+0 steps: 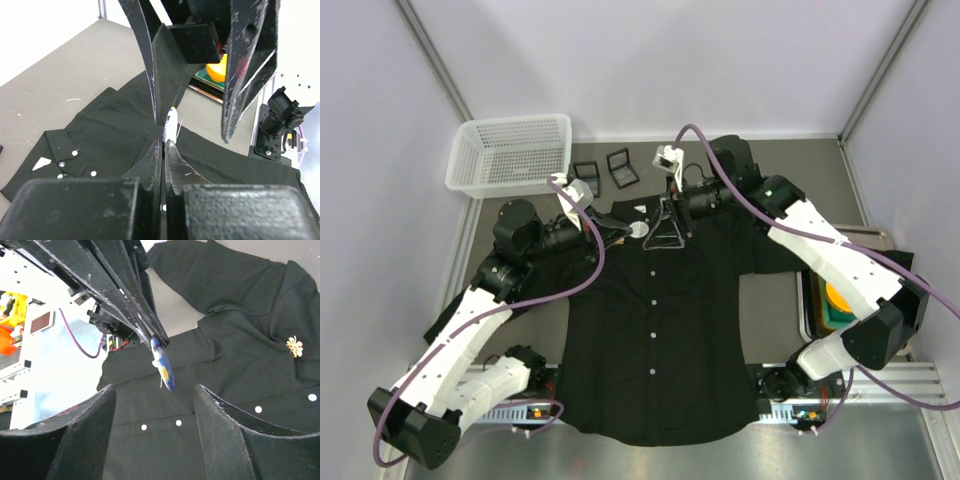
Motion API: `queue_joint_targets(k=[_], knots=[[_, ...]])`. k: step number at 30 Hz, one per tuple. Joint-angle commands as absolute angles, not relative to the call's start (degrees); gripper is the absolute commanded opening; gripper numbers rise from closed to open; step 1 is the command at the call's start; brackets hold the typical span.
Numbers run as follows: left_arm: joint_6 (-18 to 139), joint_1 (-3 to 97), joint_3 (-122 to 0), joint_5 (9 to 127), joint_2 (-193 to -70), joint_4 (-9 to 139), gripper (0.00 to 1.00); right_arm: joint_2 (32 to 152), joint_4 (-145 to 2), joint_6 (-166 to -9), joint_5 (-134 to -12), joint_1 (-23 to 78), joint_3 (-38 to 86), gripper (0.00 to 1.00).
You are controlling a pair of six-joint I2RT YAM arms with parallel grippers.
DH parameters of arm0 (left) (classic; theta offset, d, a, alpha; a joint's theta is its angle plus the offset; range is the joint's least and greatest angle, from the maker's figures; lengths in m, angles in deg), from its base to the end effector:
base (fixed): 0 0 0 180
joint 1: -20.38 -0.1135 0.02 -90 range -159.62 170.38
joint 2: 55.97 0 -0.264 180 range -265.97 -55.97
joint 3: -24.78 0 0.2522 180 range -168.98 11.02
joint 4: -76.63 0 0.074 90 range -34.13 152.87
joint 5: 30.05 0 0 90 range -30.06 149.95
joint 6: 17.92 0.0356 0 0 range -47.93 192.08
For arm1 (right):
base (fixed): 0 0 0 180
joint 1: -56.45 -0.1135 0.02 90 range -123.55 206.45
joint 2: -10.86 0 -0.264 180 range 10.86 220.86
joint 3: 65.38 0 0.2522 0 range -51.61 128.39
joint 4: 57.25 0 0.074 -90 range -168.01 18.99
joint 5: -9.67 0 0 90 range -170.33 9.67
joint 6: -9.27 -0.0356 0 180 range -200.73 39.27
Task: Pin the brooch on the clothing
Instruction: Open the brooch.
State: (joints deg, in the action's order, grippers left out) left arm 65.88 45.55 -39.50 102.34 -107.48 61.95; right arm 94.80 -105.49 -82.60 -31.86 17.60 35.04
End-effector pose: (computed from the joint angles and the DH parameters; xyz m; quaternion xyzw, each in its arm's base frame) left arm 0.1725 -0.1076 0.3725 0.3584 0.6196 -0.4254 0.5538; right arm 0.2301 0.2196 0.3962 -0.4421 0.6921 0.4906 0.2913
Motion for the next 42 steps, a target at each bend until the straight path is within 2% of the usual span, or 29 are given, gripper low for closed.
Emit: queue_joint_targets(k=[1, 5, 16, 18, 22, 24, 26, 29, 37, 42], knots=[[68.6, 45.6, -40.7, 103.6, -106.6, 63.8, 0.00, 91.0, -105.3, -81.0, -28.0, 19.4, 37.3, 0.64], [66.9, 45.5, -40.1, 106.1, -106.1, 66.0, 0.00, 91.5, -104.9, -81.0, -26.0, 21.3, 39.3, 0.64], [63.9, 45.5, -36.8, 111.5, -104.3, 74.8, 0.00, 92.7, -104.3, -78.3, -25.9, 19.7, 40.3, 0.52], [63.6, 45.6, -36.9, 111.4, -104.5, 75.3, 0.00, 92.9, -104.2, -78.4, -25.6, 19.4, 40.3, 0.47], [61.9, 45.5, -36.8, 110.1, -104.5, 76.2, 0.00, 92.5, -104.3, -78.4, -24.7, 19.4, 39.8, 0.44], [58.6, 45.4, -36.2, 110.1, -104.7, 78.0, 0.00, 91.9, -104.1, -78.3, -23.7, 19.4, 39.2, 0.29], [55.2, 45.5, -35.3, 111.6, -104.8, 80.9, 0.00, 91.4, -103.8, -78.4, -22.8, 19.4, 38.8, 0.25], [52.4, 45.5, -36.1, 113.1, -106.2, 80.7, 0.00, 90.9, -103.1, -79.0, -21.4, 19.4, 38.4, 0.15], [50.0, 45.4, -35.6, 113.5, -107.0, 83.4, 0.00, 90.8, -102.2, -80.3, -22.1, 19.4, 37.8, 0.15], [48.0, 45.5, -35.7, 112.7, -107.6, 84.2, 0.00, 90.8, -102.2, -80.3, -24.3, 18.6, 37.7, 0.19]])
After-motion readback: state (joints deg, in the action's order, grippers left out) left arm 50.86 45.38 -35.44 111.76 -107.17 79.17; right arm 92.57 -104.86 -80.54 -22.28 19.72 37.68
